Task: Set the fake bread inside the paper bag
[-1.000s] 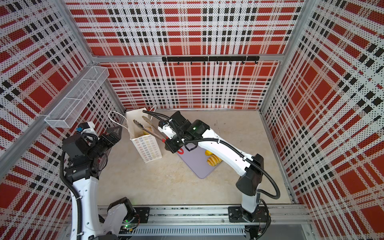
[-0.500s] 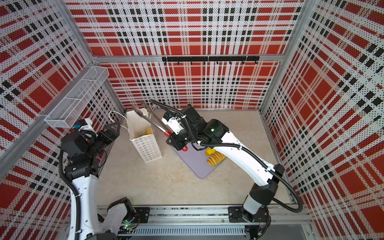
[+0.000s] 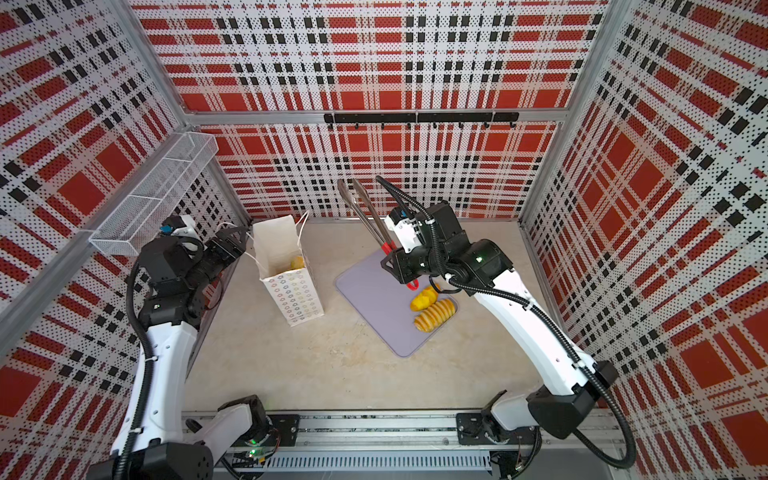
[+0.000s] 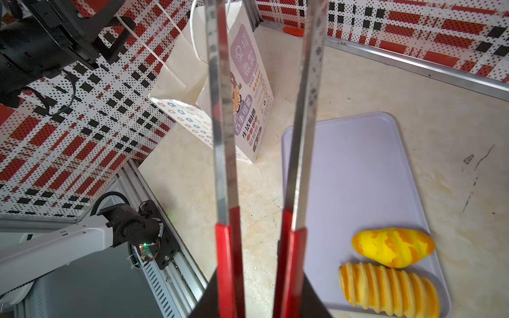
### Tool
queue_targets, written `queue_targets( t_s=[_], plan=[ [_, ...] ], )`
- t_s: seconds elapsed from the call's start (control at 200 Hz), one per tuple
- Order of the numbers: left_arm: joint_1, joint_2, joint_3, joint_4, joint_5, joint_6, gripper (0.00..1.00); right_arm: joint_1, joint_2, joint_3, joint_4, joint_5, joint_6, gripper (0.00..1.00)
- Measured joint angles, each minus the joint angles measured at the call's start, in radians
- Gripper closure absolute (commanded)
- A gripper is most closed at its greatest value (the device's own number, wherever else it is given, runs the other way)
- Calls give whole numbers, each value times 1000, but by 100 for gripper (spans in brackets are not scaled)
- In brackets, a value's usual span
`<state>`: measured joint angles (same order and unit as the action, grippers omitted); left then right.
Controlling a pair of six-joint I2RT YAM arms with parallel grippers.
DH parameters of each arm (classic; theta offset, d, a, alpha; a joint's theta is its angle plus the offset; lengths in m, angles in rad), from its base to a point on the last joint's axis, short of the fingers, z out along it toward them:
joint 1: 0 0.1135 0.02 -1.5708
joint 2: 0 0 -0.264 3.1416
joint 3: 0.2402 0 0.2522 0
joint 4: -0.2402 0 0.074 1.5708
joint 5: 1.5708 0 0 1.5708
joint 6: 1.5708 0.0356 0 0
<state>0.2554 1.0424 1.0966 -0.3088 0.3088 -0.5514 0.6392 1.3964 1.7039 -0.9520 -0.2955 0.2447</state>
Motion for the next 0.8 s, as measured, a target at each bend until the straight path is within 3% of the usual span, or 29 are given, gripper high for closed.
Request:
queue_targets(
  t_s=[0.351, 0.797],
  plan=[
    [-28, 26, 0, -2, -82, 2, 99, -23, -11, -31, 9, -23, 0, 73],
    [-118, 146, 79, 84, -79, 40, 100, -29, -35, -71, 31, -17, 15, 73]
  ],
)
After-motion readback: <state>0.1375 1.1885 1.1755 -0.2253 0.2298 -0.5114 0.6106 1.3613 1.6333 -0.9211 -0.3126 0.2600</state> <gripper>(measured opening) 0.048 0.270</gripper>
